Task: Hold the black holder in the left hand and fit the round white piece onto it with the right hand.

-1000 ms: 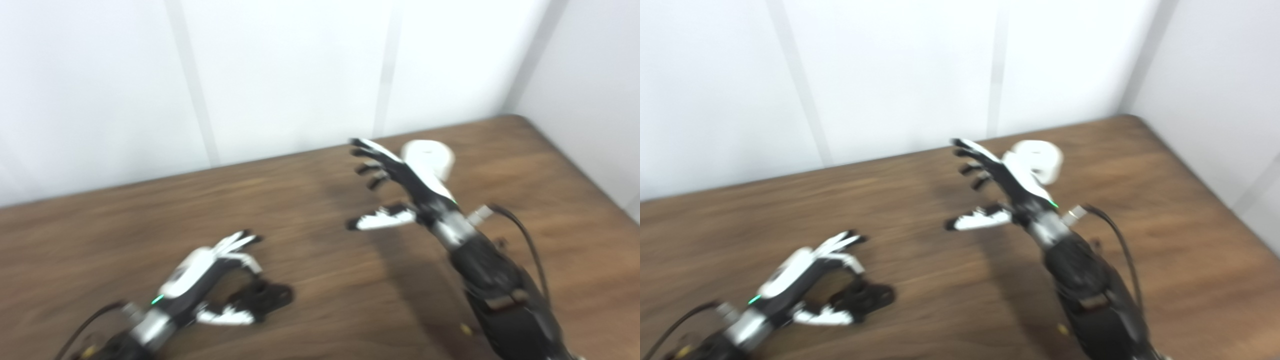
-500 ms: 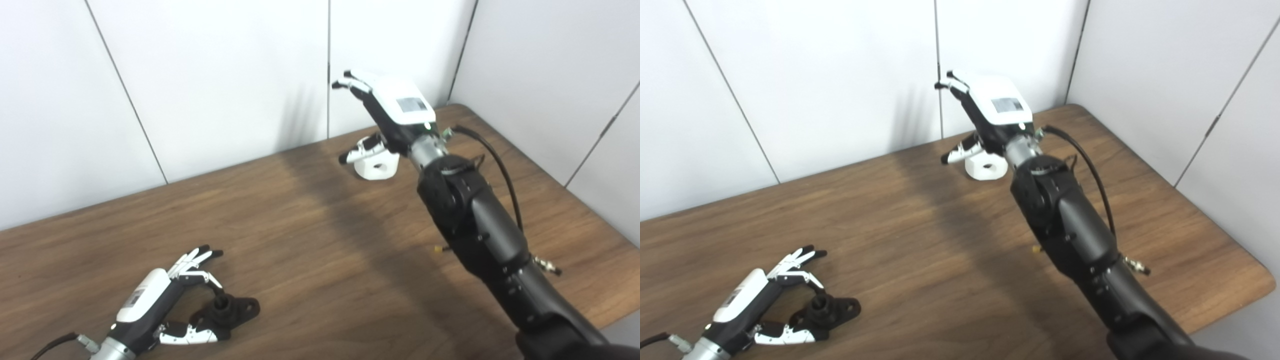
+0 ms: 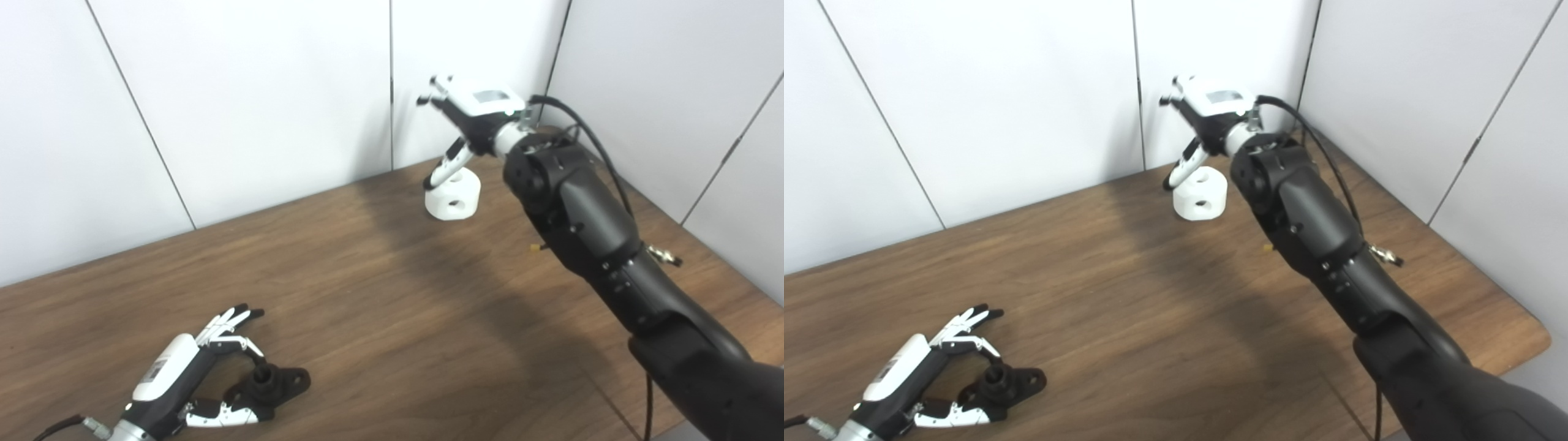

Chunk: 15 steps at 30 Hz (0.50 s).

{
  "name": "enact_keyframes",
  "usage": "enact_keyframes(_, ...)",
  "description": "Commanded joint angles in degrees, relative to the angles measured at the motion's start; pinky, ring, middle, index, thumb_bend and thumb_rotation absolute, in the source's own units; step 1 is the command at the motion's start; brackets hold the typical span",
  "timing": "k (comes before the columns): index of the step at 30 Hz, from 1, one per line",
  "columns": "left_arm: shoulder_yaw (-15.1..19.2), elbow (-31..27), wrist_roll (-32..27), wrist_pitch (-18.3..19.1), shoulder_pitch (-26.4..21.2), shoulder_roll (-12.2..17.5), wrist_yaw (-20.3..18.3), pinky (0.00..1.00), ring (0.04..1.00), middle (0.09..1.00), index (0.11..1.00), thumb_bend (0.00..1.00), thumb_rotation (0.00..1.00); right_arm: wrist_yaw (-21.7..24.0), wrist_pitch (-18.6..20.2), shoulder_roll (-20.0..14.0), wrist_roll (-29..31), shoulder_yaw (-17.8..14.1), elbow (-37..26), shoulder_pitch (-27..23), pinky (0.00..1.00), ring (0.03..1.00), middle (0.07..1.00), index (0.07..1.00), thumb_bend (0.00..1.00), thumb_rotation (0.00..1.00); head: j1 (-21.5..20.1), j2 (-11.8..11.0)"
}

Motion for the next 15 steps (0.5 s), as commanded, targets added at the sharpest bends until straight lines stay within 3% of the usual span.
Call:
enact_keyframes(1,-0.43,2.85,0.71,0.71,3.38,3.78,-1.82,1.00,1.000,0.935,0.481,0.52,0.06,2.07,0.77,-1.71,-0.24,0.21,-0.32,-3.97,0.89,1.000,1.000,0.899,1.00,0.39,-0.01,0.10)
enact_keyframes(4,-0.33,2.72,0.41,0.71,3.55,3.57,-1.89,1.00,1.000,0.931,0.481,0.52,0.06,5.66,1.48,-1.44,0.21,1.28,1.56,-4.98,0.93,1.000,1.000,0.905,1.00,0.41,0.15,-0.09)
enact_keyframes(9,-0.40,2.80,0.20,0.71,3.45,3.29,-2.13,1.00,1.000,0.930,0.481,0.52,0.06,9.71,2.03,-0.98,-0.21,1.95,3.78,-5.94,0.93,1.000,1.000,0.904,1.00,0.40,0.51,-0.23)
enact_keyframes(15,-0.24,2.70,0.21,0.71,3.43,3.22,-2.26,1.00,1.000,0.927,0.481,0.52,0.06,10.65,2.05,-0.83,-2.01,3.55,6.54,-6.94,0.99,1.000,1.000,0.907,1.00,0.39,0.90,-0.39)
